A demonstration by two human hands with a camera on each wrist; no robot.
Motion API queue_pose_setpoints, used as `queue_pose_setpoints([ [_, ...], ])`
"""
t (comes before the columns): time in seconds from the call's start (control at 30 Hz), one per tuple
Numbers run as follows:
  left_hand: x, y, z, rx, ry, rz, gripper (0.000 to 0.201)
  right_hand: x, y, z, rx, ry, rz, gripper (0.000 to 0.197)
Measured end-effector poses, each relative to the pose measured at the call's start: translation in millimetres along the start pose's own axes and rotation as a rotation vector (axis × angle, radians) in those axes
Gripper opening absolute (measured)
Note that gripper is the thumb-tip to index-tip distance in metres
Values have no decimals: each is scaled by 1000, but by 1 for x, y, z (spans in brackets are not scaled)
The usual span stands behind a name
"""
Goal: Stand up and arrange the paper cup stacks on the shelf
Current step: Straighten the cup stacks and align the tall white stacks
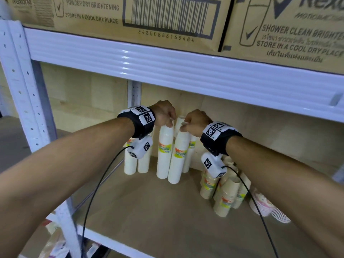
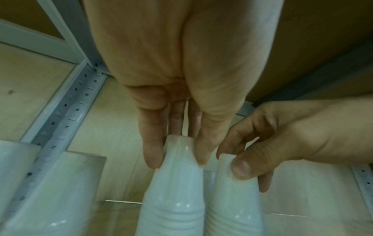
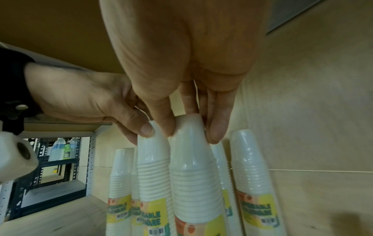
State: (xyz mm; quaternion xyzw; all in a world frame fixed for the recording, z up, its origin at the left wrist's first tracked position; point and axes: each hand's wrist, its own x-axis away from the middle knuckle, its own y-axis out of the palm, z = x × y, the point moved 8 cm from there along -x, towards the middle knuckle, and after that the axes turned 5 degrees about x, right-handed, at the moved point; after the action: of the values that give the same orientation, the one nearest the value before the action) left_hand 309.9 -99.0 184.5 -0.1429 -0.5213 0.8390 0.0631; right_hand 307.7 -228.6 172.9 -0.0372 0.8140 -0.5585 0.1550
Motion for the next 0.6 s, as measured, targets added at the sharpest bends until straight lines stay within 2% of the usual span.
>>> queue_pose_setpoints([
  [0.33, -28, 20, 15, 42, 60, 14, 40, -13, 0, 36, 15, 79, 13, 48],
  [0.6, -47, 35, 9, 38, 64, -8, 37, -28, 12, 45, 9, 99, -12, 38],
])
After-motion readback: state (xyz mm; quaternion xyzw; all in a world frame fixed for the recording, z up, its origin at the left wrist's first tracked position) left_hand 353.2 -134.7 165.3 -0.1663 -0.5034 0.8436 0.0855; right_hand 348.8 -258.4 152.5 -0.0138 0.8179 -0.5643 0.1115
